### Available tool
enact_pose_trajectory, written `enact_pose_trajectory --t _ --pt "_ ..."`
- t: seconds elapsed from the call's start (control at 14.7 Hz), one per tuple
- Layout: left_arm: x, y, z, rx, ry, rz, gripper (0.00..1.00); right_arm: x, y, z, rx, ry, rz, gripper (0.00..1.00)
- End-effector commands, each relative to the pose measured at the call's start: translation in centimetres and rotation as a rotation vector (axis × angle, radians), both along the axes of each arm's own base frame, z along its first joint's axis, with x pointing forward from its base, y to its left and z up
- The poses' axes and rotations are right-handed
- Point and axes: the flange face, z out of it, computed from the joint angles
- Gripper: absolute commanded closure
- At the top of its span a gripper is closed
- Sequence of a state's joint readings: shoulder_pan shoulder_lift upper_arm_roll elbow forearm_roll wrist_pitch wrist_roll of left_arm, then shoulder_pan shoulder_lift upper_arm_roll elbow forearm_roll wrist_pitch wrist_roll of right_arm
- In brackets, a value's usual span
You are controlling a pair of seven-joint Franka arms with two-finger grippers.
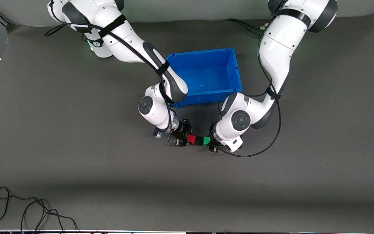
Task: Attach green and red cubes to black cube
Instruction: 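Press the red and green cubes against the black cube, open both grippers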
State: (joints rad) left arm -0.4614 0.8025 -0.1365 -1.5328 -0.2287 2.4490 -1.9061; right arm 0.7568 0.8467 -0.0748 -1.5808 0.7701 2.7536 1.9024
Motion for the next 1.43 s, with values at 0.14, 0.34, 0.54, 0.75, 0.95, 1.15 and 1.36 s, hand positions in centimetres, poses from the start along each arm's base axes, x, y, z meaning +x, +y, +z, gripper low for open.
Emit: enact_pose_trajectory --t 0.14,0.34,0.54,0.75,0.95,1.15,1.36 --pt "0.3 -0.8 0.1 0.001 -0.017 -0.001 0.78 0.1 0.6 0.4 -0.006 -0.050 0.069 0.71" --pt "-0.1 -1.1 -0.6 0.011 -0.016 -0.024 0.46 0.2 0.7 0.6 -0.008 -0.065 0.092 0.71" --pt "-0.1 -1.3 0.5 0.034 -0.031 -0.051 0.00 0.4 0.8 0.9 -0.006 -0.072 0.092 0.70" --pt "1.5 0.4 2.9 0.059 -0.079 -0.056 0.00 0.6 1.0 1.4 0.002 -0.082 0.090 0.00" --pt "4.2 6.5 6.8 0.122 -0.070 -0.102 0.00 1.3 1.2 3.2 0.016 -0.105 0.095 0.00" --pt "5.2 12.9 10.0 0.160 -0.015 -0.339 0.00 2.5 0.4 5.8 0.011 -0.156 0.159 0.00" --pt "5.5 19.0 12.6 0.148 0.007 -0.612 0.00 4.7 -3.1 9.2 -0.022 -0.154 0.291 0.00"
